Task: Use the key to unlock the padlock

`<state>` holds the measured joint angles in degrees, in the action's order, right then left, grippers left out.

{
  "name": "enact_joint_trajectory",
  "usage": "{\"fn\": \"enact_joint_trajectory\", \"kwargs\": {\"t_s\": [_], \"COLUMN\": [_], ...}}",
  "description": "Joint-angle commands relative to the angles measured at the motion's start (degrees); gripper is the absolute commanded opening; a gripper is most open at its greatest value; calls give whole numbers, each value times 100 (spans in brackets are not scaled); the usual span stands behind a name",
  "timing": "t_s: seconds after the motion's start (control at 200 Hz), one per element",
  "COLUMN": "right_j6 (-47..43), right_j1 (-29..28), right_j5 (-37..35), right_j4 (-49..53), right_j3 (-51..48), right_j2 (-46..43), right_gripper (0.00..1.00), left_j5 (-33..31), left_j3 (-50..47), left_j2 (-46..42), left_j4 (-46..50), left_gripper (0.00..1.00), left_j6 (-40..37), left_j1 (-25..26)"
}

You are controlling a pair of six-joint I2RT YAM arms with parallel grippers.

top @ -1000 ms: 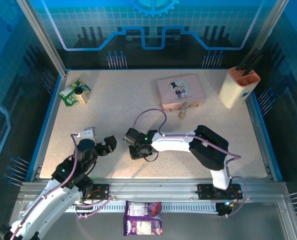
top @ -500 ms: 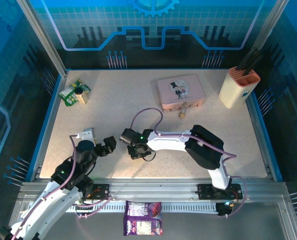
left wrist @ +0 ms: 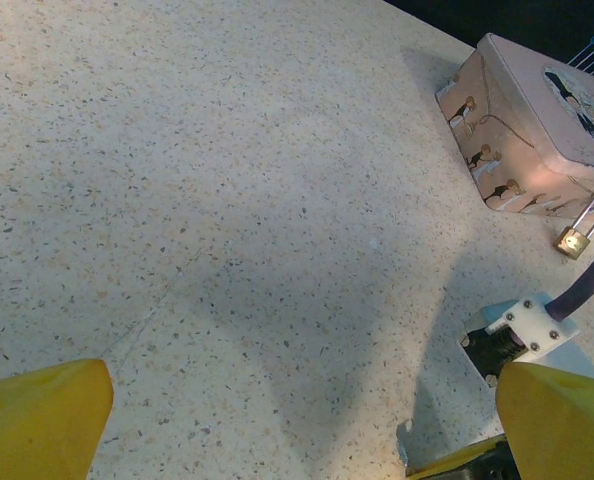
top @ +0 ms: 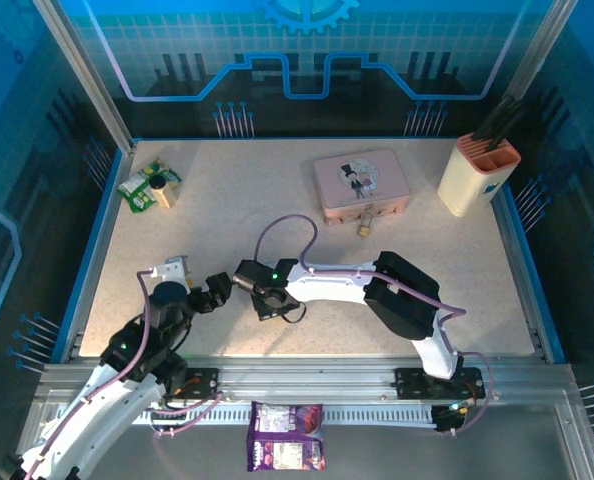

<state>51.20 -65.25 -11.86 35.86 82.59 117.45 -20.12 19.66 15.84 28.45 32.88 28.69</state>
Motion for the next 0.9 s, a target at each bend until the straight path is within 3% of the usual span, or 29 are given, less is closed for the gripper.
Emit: {"fn": "enact_joint_trajectory", "kwargs": {"t_s": [0.0,0.105,0.5,0.62,0.78,0.896], "right_j6": [5,41,-558,-1092,-2083,-2885], "right_j1": [-102,-130,-110,-105,-163,-163], "right_j5": [-177,-301,-1170,-1678,-2562,-2968], "right_j4": [194,-30,-1186,-1639,-2031,-2843], "right_j3": [-52,-319,-1647,-2208,-2714,-3356], "right_j2": [286,-23,-1705,-2383,-3169,-3690], "right_gripper": [6,0,0,0,0,0], "left_j5": [37,9,9,-45,1009,1478], "left_j3": [-71,-84,-98,51,489,1022], "left_j2": [-78,-72,33,320,1439,2379], "left_j4": [91,93,-16,182,-79,-89], "left_gripper": [99,99,99,99,96,82], "left_j6": [-128,-124,-120,455,1570,2007], "left_j1": [31,31,28,27,35,79]}}
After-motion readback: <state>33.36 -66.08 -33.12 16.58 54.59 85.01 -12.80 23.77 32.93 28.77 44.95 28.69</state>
